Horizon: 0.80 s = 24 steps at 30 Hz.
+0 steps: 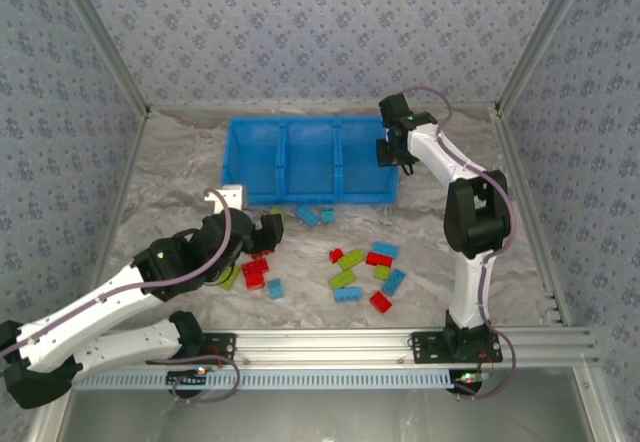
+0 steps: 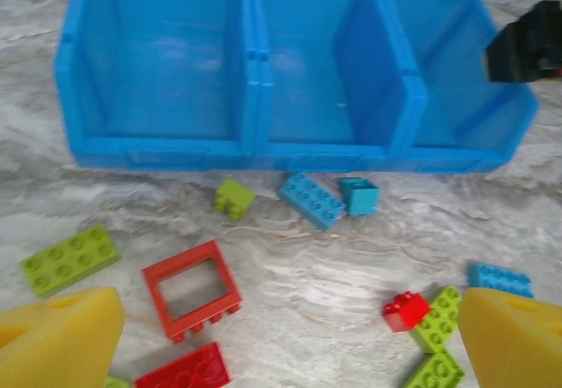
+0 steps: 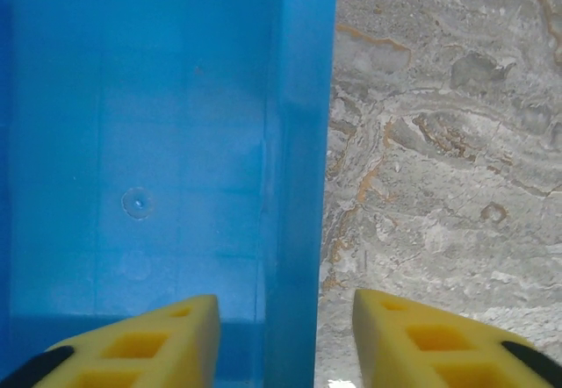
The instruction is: Sort the legos into containers by color
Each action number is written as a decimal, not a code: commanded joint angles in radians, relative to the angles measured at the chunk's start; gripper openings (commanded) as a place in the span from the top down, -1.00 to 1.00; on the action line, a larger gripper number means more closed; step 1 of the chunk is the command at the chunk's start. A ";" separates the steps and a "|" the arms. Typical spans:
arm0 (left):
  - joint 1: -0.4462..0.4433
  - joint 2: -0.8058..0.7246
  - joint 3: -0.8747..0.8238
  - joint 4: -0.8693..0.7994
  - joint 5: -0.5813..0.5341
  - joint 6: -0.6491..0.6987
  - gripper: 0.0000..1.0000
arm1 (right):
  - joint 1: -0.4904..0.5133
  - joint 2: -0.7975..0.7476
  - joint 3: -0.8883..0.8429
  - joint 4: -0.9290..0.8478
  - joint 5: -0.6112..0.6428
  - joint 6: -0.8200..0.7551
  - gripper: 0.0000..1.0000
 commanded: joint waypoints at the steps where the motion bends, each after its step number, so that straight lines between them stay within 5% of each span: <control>1: 0.007 0.014 0.061 -0.184 -0.103 -0.120 -0.96 | 0.002 -0.139 0.010 -0.006 0.039 0.012 -0.07; 8: 0.357 0.095 0.089 -0.328 0.190 -0.098 -0.96 | 0.082 -0.585 -0.237 0.163 -0.058 0.107 -0.15; 15: 0.653 0.191 0.022 -0.248 0.431 0.129 -0.96 | 0.408 -1.048 -0.706 0.486 -0.146 0.127 -0.27; 24: 0.716 0.401 0.047 -0.175 0.523 0.550 -0.94 | 0.652 -1.116 -0.847 0.560 -0.166 0.073 -0.34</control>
